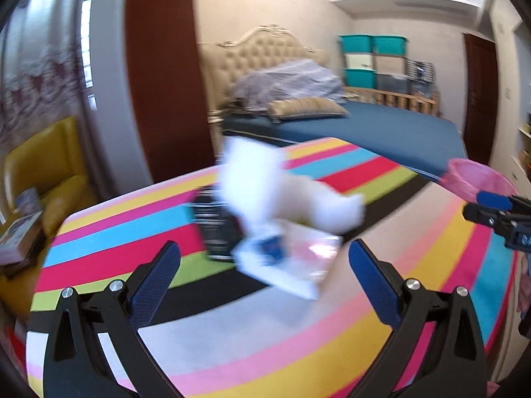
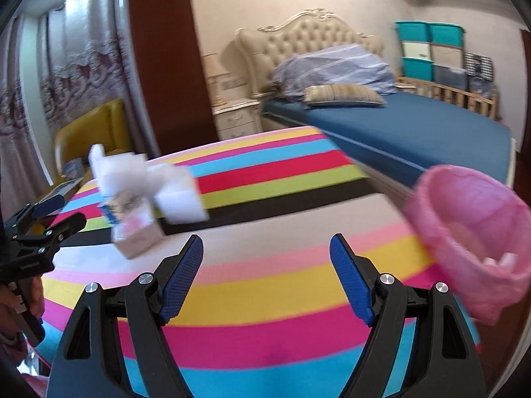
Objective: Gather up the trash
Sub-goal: 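Move both grippers back to the trash pile on the table, then grasp the white foam block with the right gripper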
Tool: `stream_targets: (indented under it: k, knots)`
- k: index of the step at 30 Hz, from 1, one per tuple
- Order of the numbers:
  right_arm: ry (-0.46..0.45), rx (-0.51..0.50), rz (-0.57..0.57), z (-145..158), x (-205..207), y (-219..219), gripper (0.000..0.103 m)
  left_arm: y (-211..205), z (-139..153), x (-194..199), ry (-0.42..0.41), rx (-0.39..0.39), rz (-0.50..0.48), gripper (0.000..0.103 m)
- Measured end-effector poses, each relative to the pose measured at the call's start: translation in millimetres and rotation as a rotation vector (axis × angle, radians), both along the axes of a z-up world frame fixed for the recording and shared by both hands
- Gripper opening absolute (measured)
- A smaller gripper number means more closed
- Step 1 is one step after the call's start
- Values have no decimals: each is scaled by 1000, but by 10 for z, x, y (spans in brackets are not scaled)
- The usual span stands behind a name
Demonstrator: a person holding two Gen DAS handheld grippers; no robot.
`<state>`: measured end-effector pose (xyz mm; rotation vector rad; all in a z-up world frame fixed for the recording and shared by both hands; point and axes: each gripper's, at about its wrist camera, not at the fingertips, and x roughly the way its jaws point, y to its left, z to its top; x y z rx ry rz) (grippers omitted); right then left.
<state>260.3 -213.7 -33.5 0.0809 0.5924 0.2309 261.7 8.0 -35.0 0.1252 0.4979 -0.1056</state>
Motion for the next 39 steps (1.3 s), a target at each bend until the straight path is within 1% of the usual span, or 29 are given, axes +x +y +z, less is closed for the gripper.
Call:
stream_targets:
  k: [5,9,12,14,16,21,24,28,31,33,37,38,39]
  knots:
    - [12,-19,105,10,117,545,75,616,-8,10,-8,-27,116,98]
    - [19,-53,178,17,215,979,75,1039,-53,-30,0,-31,199,98]
    - [6,-68,209,48,289,1240,75,1352,-109,-89,23,-57,260,98]
    - [-7,-78,222,87,345,1376,75,1522,-134,-132,36,-79,282,98]
    - [-16,-82,235,126,403,1490,75,1645,-153,-179,42,-84,299,98]
    - [-50,-103,235,180,528,1742,75,1739,-213,-185,51,-74,305,98]
    - [-69,-108,233,204,588,1844,75,1666,-212,-189,53,-82,308,98]
    - [-75,-153,236,171,681,2013,75,1631,-202,-214,47,-86,322,98]
    - [-96,-191,220,171,733,2114,75,1591,-181,-253,22,-66,339,98]
    - [-110,-208,215,168,769,2139,75,1563,-169,-270,10,-52,343,98]
    - [-108,-227,202,127,833,2146,74,1538,-171,-269,3,-40,341,98]
    - [-104,-227,202,116,838,2132,73,1537,-176,-265,5,-40,342,98]
    - [-102,-232,198,112,852,2115,63,1543,-180,-257,8,-42,343,98]
